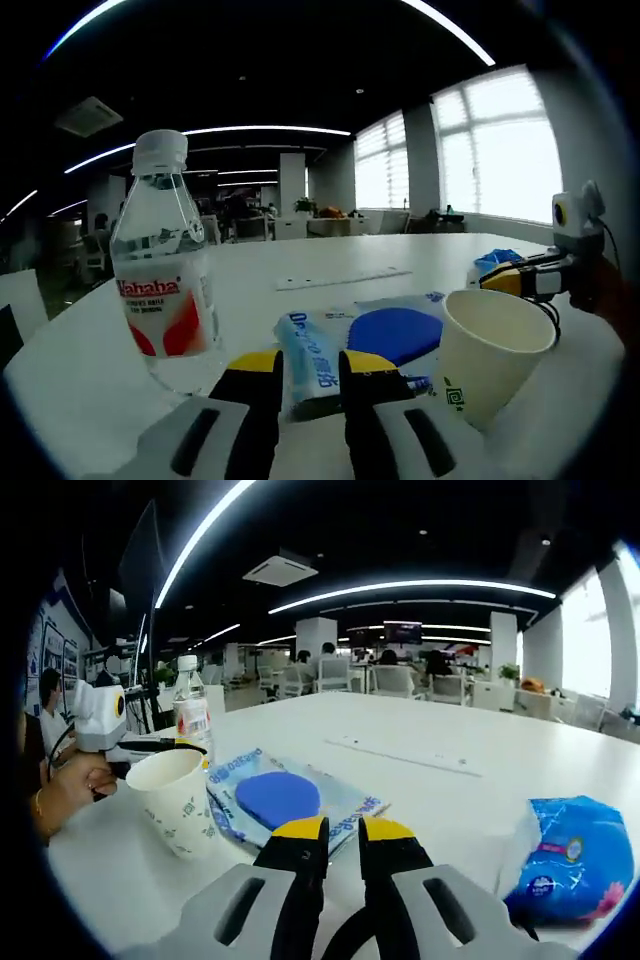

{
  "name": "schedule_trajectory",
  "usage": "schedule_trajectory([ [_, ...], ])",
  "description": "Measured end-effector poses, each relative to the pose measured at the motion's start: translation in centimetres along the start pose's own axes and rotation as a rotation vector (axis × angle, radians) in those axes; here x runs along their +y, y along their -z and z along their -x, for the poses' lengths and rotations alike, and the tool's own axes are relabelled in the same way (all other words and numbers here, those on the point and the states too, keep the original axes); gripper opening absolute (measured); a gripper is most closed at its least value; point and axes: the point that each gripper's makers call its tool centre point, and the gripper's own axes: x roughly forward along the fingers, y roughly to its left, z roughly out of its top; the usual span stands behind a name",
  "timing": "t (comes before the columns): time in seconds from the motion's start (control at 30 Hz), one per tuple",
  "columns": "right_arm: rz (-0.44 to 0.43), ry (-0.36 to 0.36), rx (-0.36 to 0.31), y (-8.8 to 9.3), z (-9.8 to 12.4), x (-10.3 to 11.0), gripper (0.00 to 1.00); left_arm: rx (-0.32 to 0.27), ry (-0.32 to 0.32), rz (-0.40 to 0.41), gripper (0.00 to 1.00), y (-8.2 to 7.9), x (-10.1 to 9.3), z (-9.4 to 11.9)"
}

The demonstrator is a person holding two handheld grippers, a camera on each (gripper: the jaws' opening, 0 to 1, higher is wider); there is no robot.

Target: Arrange the tabletop items into an orderly group along one side of the table until the central work area is clear of visible clutter.

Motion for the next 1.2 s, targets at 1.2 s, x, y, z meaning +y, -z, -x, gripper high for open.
schedule_trajectory([
  [1.2, -0.146, -0.033, 0.057, 3.0, -1.1, 1.6, 0.10, 0.085, 0.068, 0.215, 0.21, 3.0, -0.9, -1.9],
])
